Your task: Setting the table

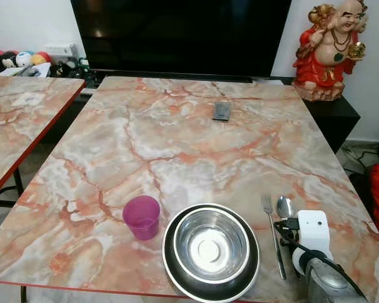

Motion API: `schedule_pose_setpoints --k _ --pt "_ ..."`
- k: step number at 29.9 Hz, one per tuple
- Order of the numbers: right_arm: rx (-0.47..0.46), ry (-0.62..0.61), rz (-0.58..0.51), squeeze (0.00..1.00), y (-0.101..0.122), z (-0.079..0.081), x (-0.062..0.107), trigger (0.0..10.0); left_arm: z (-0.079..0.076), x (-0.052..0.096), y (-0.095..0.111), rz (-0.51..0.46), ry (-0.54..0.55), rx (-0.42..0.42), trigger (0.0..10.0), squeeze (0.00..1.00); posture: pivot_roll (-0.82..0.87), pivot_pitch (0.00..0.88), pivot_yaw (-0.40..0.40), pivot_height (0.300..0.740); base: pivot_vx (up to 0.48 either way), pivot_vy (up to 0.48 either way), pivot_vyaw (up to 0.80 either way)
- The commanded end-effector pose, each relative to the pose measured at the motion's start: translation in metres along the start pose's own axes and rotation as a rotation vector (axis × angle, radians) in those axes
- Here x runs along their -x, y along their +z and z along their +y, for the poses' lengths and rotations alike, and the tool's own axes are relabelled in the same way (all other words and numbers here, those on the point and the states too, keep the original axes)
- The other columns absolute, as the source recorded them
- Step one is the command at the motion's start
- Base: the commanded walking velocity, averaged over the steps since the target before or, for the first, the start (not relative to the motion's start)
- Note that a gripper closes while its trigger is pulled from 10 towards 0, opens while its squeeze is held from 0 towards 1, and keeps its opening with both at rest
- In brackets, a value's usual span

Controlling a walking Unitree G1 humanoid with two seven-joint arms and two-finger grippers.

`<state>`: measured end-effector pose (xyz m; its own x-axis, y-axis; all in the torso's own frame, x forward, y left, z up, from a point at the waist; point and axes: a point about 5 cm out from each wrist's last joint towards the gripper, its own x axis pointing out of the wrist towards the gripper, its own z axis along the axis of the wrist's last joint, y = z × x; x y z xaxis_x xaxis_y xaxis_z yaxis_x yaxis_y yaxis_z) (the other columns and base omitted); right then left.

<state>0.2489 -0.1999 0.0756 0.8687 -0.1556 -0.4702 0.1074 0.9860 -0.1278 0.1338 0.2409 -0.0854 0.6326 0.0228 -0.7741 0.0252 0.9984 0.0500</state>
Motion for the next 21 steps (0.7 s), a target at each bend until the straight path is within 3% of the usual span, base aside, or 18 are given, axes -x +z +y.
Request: schedule_pose_setpoints --k 1,21 --pt "0.015 -0.014 0.023 0.00 -0.0026 -0.0016 -0.0001 10.0 0.0027 0.0012 -0.0022 0.011 0.004 -0.012 10.0 0.00 -0.04 0.093 -0.013 0.740 0.000 0.000 0.00" --pt "0.046 -0.071 0.040 0.00 -0.0050 -0.0084 -0.0015 10.0 0.0030 0.0012 -0.0020 0.011 0.004 -0.012 10.0 0.00 -0.04 0.094 -0.012 0.740 0.000 0.000 0.00"
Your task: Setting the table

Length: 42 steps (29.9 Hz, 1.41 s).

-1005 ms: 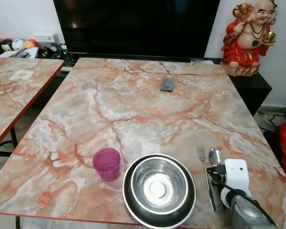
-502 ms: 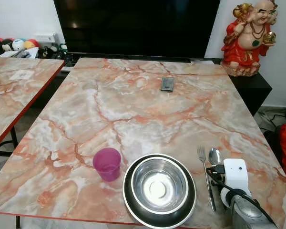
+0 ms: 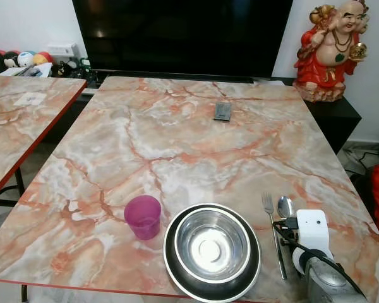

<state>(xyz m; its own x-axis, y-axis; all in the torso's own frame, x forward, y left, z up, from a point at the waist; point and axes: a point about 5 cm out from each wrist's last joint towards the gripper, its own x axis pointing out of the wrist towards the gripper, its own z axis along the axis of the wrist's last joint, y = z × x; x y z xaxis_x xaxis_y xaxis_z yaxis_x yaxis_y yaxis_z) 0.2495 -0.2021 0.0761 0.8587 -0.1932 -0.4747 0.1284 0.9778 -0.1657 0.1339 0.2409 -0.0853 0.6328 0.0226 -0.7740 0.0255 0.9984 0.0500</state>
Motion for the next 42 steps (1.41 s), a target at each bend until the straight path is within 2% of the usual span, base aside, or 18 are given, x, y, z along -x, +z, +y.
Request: schedule_pose_setpoints --k 1,7,18,42 --pt "0.025 -0.034 0.028 0.00 -0.006 -0.006 -0.001 10.0 0.003 0.001 -0.002 0.011 0.004 -0.012 10.0 0.00 -0.04 0.094 -0.012 0.740 0.000 0.000 0.00" --pt "0.029 -0.036 0.024 0.00 -0.005 -0.006 -0.001 10.0 0.003 0.001 -0.002 0.011 0.004 -0.012 10.0 0.00 -0.04 0.093 -0.012 0.740 0.000 0.000 0.00" --pt "-0.020 -0.023 0.024 0.00 -0.003 -0.004 -0.001 10.0 0.003 0.001 -0.003 0.012 0.004 -0.013 10.0 0.00 -0.04 0.093 -0.011 0.740 0.000 0.000 0.00" --pt "-0.079 -0.018 -0.030 0.00 0.012 -0.004 0.000 10.0 0.003 0.001 -0.001 0.011 0.001 -0.013 10.0 0.00 -0.05 0.085 -0.008 0.740 0.000 0.000 0.00"
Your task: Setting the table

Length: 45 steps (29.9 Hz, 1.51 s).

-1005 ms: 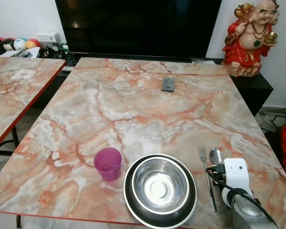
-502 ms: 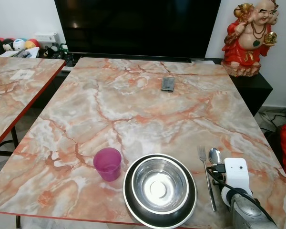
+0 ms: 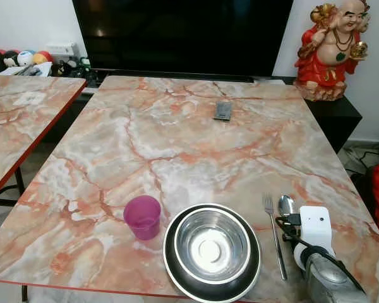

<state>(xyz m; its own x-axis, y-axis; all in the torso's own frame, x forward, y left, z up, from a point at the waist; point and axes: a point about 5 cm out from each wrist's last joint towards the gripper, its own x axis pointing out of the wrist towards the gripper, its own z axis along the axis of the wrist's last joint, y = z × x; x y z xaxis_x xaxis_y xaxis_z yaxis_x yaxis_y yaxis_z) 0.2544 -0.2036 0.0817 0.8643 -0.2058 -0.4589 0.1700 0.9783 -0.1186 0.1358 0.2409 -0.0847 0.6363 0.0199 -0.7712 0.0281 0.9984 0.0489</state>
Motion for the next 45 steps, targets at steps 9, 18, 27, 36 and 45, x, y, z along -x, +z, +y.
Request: schedule_pose_setpoints --k 9,18,27,36,45 --pt "-0.034 0.018 -0.018 0.00 0.008 0.002 0.003 10.0 0.003 0.002 -0.003 0.017 0.004 -0.011 10.0 0.00 -0.05 0.087 -0.007 0.740 0.000 0.000 0.00" --pt "-0.041 0.016 -0.036 0.00 0.016 0.001 0.005 10.0 0.003 0.001 -0.003 0.015 0.002 -0.010 10.0 0.00 -0.05 0.083 -0.006 0.740 0.000 0.000 0.00" --pt "-0.144 -0.038 -0.305 0.00 0.046 -0.007 0.008 10.0 0.003 0.002 -0.003 0.013 0.004 -0.009 10.0 0.00 -0.05 0.079 -0.005 0.740 0.000 0.000 0.00" --pt "-0.228 -0.075 -0.471 0.00 0.058 -0.013 0.011 10.0 0.005 0.003 -0.004 0.002 0.020 -0.009 10.0 0.00 -0.05 0.060 0.005 0.740 0.000 0.000 0.00" --pt "-0.228 -0.061 -0.555 0.00 0.068 -0.008 0.007 10.0 0.006 0.004 -0.005 -0.002 0.028 -0.009 10.0 0.00 -0.03 0.033 0.004 0.740 0.000 0.000 0.00"
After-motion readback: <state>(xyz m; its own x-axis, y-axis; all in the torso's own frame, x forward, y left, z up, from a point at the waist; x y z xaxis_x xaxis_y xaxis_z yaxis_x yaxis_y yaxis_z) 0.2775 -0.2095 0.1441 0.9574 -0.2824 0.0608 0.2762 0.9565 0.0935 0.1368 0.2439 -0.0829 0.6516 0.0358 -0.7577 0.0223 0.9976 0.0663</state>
